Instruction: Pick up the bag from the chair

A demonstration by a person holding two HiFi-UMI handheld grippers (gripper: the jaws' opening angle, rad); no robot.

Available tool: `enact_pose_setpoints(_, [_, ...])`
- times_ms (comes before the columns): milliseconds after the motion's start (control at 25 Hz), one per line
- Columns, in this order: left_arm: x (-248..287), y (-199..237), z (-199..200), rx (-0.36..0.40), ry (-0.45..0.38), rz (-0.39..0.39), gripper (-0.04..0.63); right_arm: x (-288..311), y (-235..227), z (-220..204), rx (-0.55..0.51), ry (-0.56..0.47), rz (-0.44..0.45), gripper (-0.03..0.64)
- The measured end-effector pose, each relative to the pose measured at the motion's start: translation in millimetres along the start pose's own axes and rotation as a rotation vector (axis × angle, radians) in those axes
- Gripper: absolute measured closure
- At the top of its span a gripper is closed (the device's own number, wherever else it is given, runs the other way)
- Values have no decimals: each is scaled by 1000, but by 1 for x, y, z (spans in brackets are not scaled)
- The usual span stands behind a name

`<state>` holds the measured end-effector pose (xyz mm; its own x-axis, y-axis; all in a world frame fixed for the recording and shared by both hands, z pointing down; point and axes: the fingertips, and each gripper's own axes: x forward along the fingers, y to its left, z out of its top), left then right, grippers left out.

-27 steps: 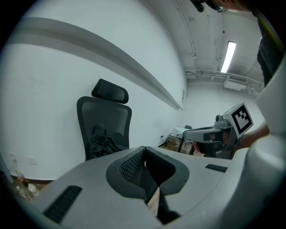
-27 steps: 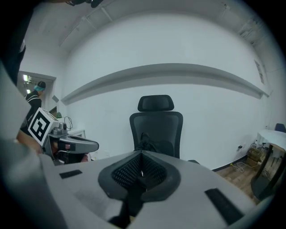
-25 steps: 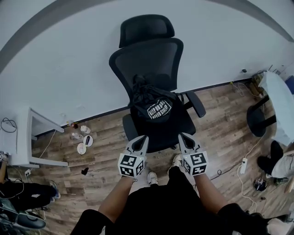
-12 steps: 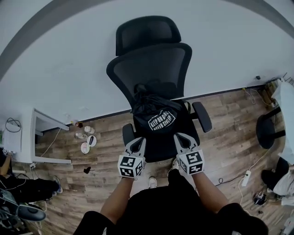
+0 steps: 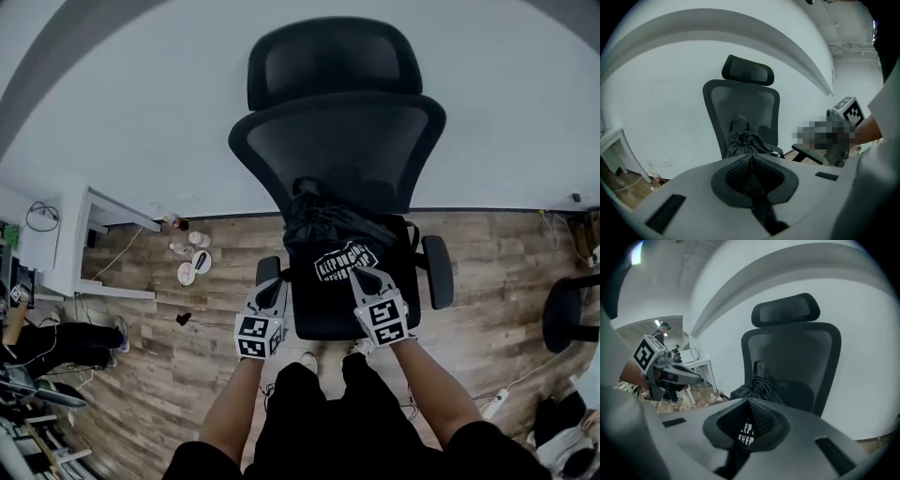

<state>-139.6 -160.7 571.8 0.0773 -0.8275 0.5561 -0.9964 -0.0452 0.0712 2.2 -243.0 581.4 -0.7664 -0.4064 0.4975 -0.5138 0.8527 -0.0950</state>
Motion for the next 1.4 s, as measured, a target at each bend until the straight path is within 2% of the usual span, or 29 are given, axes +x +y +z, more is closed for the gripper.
enact_pose_setpoints(280, [52, 18, 1, -29, 20, 40, 571, 55, -17, -6, -24, 68, 19, 586])
enact_pose_setpoints(320, [60, 23, -1, -29, 27, 46, 571, 64, -17, -10, -18, 85, 26, 538])
enact_pose_setpoints(360, [68, 28, -2, -31, 33, 52, 571, 72, -17, -14, -10, 105, 37, 449])
enact_pose_setpoints(400, [76, 34, -4, -33, 36, 56, 571, 80, -17, -20, -3, 124, 47, 388])
enact_pose_setpoints(480, [92, 47, -8, -39, 36, 53, 562, 98, -21, -30, 6, 158, 55, 322])
enact_pose_setpoints(520, [101, 52, -10, -42, 39, 42, 505, 108, -24, -36, 9, 174, 55, 302])
enact_pose_setpoints(560, [111, 56, -13, -42, 47, 24, 380, 118, -27, -42, 13, 189, 53, 285])
enact_pose_setpoints(600, [121, 58, -17, -37, 60, 3, 307, 128, -31, -48, 15, 202, 49, 272])
enact_pose_setpoints(680, [141, 59, -27, -5, 102, -41, 238, 146, -38, -60, 14, 231, 39, 249])
enact_pose_setpoints(760, [160, 60, -38, 32, 147, -81, 215, 160, -43, -68, 2, 264, 29, 229])
enact_pose_setpoints(880, [186, 66, -49, 52, 190, -134, 200, 180, -54, -73, -47, 283, -4, 206])
enact_pose_setpoints(1040, [218, 63, -59, 19, 233, -243, 193, 202, -72, -73, -88, 284, -38, 193])
enact_pose_setpoints(1160, [236, 55, -58, 24, 231, -299, 196, 217, -76, -75, -109, 308, -12, 193])
enact_pose_setpoints(1280, [248, 49, -53, 25, 208, -310, 199, 227, -76, -77, -141, 325, 20, 195])
enact_pose_setpoints(1320, [249, 48, -50, 23, 194, -308, 228, 228, -76, -77, -145, 327, 24, 197])
enact_pose_setpoints(1360, [250, 46, -47, 27, 179, -303, 293, 229, -77, -77, -146, 328, 21, 211])
enact_pose_setpoints(1400, [250, 45, -45, 35, 164, -298, 334, 229, -80, -77, -148, 325, 7, 268])
